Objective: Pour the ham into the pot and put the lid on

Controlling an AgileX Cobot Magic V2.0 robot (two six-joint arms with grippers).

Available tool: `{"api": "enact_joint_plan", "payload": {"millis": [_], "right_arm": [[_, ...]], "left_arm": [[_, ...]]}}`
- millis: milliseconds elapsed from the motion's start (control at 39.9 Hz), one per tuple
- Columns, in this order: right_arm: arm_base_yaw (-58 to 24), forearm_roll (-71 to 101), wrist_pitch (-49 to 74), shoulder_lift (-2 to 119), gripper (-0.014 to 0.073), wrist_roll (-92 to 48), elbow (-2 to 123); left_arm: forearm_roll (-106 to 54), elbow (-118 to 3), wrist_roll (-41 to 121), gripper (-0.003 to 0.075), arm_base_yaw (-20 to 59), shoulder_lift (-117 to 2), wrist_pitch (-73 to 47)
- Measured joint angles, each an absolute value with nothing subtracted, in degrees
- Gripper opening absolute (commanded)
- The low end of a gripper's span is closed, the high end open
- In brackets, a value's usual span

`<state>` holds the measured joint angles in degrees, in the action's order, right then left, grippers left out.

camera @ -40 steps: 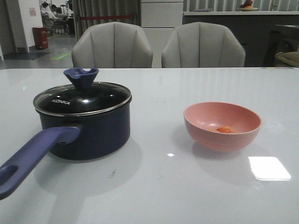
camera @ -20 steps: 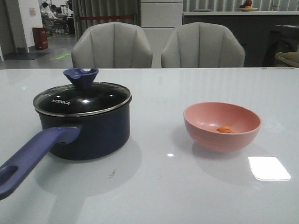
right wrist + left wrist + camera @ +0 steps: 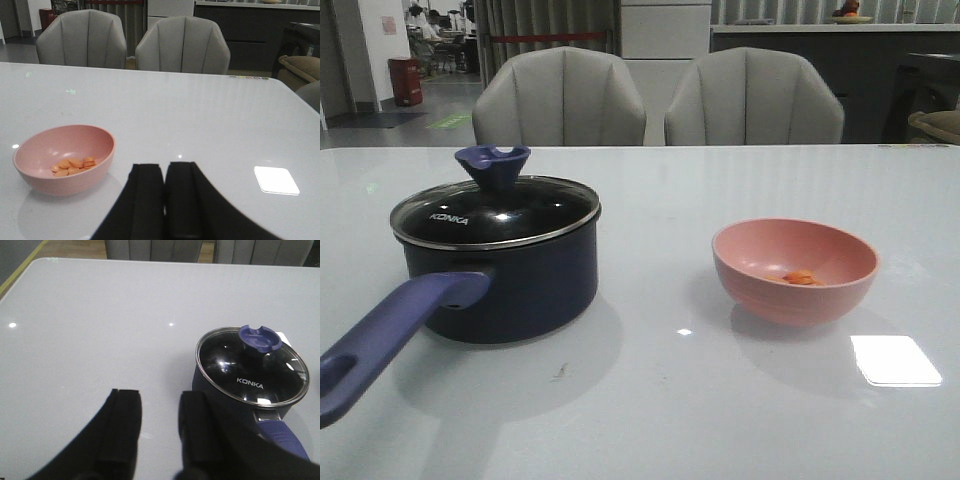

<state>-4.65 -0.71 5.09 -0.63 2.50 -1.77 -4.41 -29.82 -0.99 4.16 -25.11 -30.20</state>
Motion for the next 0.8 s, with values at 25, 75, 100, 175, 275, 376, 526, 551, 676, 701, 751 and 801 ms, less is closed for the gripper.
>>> {"api": "enact_joint_plan", "payload": {"millis": [25,75,100,175,275,376,526,551,676,701,751,801], "right_arm": [[-4.6,-0.7,5.1,-0.6,0.0148,2.5,-1.8],[-4.6,-0.7,5.1,-0.6,0.0148,2.5,-1.8],[-4.6,-0.7,5.1,-0.6,0.0148,2.5,-1.8],[-4.6,-0.7,5.1,-0.6,0.0148,2.5,-1.8],[-4.6,-0.7,5.1,-0.6,0.0148,2.5,-1.8],[-4.6,-0.7,5.1,-0.6,0.0148,2.5,-1.8],[-4.6,-0.7,5.1,-0.6,0.0148,2.5,-1.8],[-4.6,-0.7,5.1,-0.6,0.0148,2.5,-1.8],[-4.6,-0.7,5.1,-0.6,0.0148,2.5,-1.8],[-4.6,-0.7,5.1,-0.6,0.0148,2.5,-1.8],[-4.6,-0.7,5.1,-0.6,0.0148,2.5,-1.8],[-4.6,-0.7,5.1,-0.6,0.0148,2.5,-1.8]], "left_arm": [[-4.4,-29.8,-1.0,0.0506,4.2,-25.2,-30.3],[-4.4,-29.8,-1.0,0.0559,4.2,-25.3,-30.3],[-4.4,-29.8,-1.0,0.0578,4.2,-25.4,-30.3],[-4.4,-29.8,-1.0,0.0591,4.2,-25.4,-30.4],[-4.4,-29.8,-1.0,0.0586,4.2,-25.9,-30.7],[-4.4,-31.0,-1.0,0.0586,4.3,-27.9,-31.8],[-4.6,-36.8,-1.0,0.0586,5.8,-35.3,-36.5],[-4.9,-37.8,-1.0,0.0586,6.1,-37.1,-37.4],[-5.5,-43.8,-1.0,0.0586,7.8,-45.7,-41.4],[-5.5,-45.1,-1.0,0.0586,8.2,-47.2,-41.9],[-5.5,-47.6,-1.0,0.0586,9.2,-50.6,-43.1],[-5.9,-50.2,-1.0,0.0586,10.2,-54.2,-43.8]]}}
